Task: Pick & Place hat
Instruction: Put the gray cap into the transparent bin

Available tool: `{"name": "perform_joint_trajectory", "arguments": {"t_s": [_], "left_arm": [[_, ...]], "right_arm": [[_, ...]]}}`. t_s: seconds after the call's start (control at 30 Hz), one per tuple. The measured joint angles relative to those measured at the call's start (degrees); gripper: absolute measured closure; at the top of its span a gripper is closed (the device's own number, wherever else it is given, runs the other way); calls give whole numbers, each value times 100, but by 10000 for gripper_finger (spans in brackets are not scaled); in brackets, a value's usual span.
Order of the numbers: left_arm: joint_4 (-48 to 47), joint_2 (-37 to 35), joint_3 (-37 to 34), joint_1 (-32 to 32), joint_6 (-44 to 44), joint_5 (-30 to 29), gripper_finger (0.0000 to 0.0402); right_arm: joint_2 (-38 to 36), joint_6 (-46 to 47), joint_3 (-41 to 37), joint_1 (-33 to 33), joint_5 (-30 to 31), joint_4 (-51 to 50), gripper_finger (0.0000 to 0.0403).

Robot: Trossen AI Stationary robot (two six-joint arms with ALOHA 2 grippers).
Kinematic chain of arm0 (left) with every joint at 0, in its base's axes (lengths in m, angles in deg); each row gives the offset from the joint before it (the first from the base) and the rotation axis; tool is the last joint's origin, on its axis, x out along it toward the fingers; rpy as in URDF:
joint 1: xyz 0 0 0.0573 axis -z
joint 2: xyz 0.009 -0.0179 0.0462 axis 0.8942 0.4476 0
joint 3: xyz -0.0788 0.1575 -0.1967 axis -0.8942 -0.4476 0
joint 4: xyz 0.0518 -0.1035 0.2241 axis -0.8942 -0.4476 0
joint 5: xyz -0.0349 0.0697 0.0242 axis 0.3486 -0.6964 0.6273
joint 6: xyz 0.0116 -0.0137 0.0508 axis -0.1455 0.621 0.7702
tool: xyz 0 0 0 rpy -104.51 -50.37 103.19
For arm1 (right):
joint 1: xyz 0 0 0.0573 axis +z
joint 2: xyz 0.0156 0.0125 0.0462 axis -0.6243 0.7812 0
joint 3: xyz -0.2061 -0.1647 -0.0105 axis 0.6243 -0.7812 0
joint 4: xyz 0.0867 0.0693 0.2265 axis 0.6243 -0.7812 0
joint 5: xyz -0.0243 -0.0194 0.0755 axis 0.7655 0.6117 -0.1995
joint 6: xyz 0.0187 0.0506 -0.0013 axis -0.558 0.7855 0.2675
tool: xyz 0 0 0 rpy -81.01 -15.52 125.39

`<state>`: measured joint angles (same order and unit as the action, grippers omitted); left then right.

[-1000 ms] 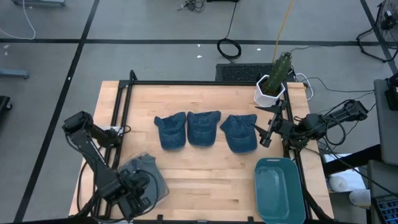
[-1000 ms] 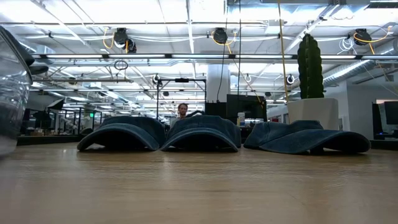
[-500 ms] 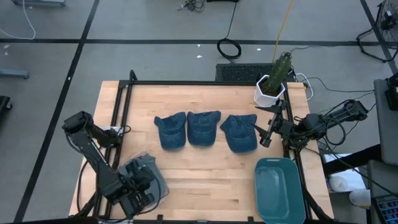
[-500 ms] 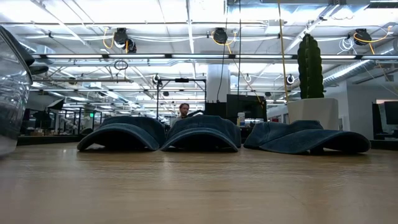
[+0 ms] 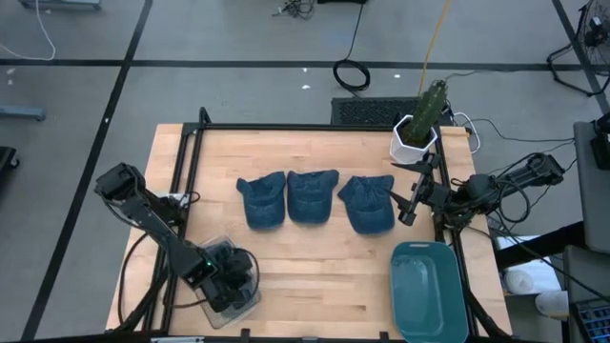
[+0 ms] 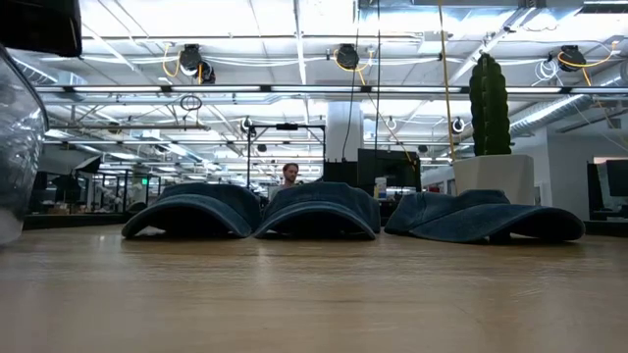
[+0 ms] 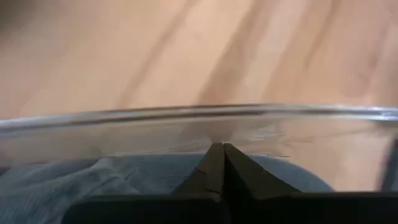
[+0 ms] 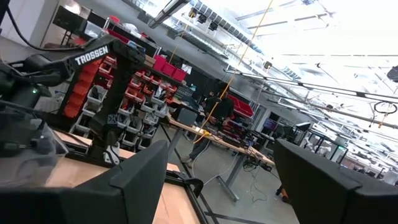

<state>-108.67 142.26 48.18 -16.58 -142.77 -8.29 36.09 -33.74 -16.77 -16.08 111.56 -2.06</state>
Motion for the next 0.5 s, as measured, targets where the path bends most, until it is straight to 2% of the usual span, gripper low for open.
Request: {"name": "perform_joint_trajectory", "arguments": {"t_s": [0.23, 0.5], "left_arm": [[-334, -279, 303, -68, 648, -80, 398], [-2217, -424, 1323, -193, 681, -130, 397]], "right_arm": [[1, 0, -2, 1, 0, -87, 124], [1, 0, -2, 2, 0, -134, 124]]}}
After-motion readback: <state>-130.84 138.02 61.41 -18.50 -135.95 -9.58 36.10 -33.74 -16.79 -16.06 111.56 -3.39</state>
